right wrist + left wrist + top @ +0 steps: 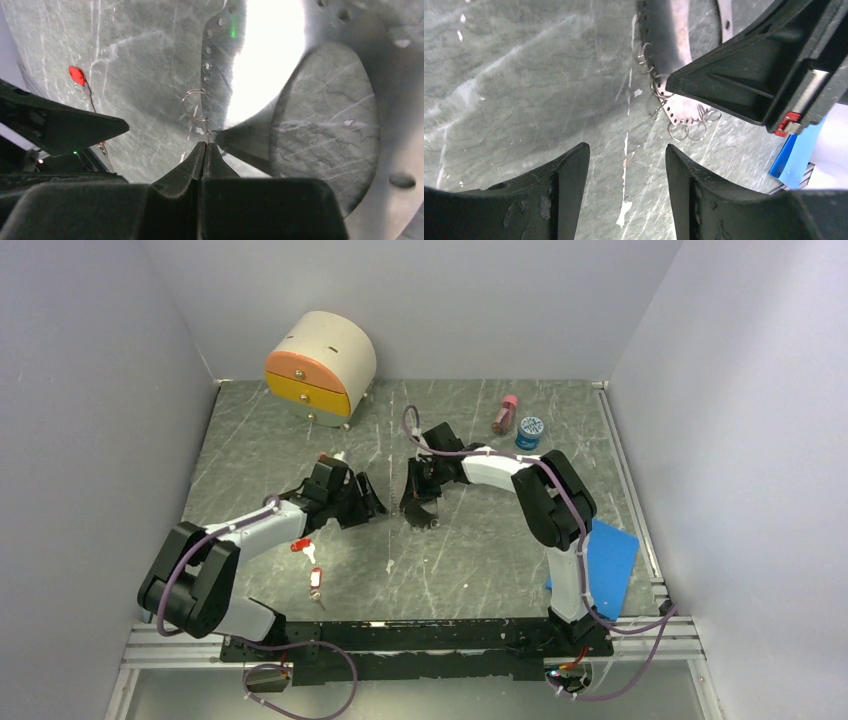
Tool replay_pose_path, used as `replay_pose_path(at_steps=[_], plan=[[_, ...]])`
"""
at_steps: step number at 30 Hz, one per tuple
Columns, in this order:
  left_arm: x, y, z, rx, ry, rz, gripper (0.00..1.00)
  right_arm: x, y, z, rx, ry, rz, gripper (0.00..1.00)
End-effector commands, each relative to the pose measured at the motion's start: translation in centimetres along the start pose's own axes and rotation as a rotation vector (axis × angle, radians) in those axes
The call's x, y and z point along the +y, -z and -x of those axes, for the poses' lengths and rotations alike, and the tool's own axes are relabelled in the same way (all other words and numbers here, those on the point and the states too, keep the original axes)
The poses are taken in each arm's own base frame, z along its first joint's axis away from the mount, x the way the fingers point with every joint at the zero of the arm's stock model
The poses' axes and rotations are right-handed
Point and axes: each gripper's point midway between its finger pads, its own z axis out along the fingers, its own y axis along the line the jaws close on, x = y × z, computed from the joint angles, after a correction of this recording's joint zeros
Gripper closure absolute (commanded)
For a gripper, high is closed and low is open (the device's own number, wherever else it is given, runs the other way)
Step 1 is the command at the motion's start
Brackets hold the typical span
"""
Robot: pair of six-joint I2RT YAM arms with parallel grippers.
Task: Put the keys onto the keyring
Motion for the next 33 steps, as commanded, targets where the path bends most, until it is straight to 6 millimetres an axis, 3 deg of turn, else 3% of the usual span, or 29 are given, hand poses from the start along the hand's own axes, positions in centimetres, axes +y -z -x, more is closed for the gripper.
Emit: replay_pose_path(at_steps=[1, 7, 16, 21, 27, 33], plan=[[-2.5, 2.2, 3.6, -0.121, -0.101, -0.048, 0.37, 1.7, 2.0, 2.3, -0.059, 0.147, -0.017, 1.0], [-4.4, 5.5, 6.9, -0.251, -0.241, -0.054, 0.36, 4.1, 5.7, 4.0, -0.134, 0.333, -0.01, 1.0], [-8.2, 10.8, 11.0, -0.421, -0.488, -0.105, 0.35, 8.0, 13.4, 6.5, -0.354, 0.556, -0.047, 1.0], [-11.1, 13.0, 11.4, -0.49, -0.651, -0.239, 0.36, 9.6, 17.4, 7.3, -0.492, 0.635, -0.075, 1.0], [-14.2, 15.9, 11.4, -0.6, -0.839, -0.388, 0.35, 9.6, 19.3, 7.5, -0.592, 0.774, -0.102, 1.0], [-14.7, 15.8, 8.6, -0.581, -1.087, -0.505, 0.35, 9.8, 20.8, 6.4, -0.705, 0.942, -0.091, 1.0]])
